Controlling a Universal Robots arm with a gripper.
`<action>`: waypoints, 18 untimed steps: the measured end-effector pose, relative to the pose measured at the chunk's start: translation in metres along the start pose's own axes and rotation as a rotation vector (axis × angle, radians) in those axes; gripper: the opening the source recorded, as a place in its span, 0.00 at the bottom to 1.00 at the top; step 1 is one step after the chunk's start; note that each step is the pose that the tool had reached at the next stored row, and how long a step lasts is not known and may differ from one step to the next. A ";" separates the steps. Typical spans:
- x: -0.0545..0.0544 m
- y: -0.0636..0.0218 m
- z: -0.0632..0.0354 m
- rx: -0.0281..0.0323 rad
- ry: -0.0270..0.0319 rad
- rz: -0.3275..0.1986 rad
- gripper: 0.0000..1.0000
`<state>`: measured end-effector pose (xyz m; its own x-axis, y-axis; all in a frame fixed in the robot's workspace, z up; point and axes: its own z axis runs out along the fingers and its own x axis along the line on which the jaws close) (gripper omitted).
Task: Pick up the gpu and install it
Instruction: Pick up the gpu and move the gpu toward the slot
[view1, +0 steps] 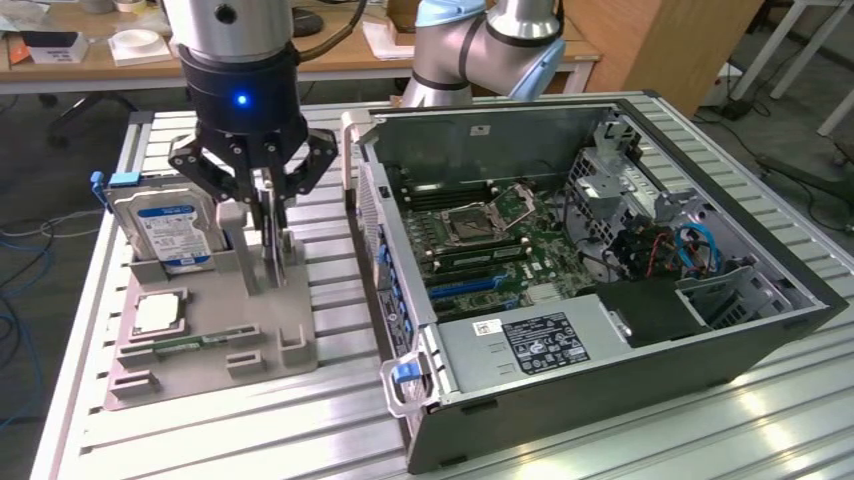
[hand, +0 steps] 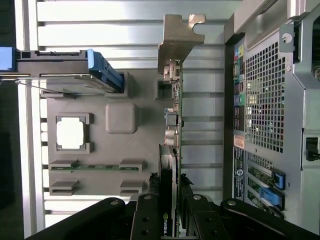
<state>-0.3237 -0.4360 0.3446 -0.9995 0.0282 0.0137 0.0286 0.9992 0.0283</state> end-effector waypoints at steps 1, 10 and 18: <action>0.000 0.0000 -0.0006 0.0000 -0.0001 0.000 0.26; 0.000 0.0002 -0.0063 0.0000 -0.0001 0.000 0.26; 0.000 0.0004 -0.0124 0.0000 0.0000 0.000 0.26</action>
<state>-0.3237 -0.4360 0.3571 -0.9995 0.0283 0.0137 0.0286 0.9992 0.0283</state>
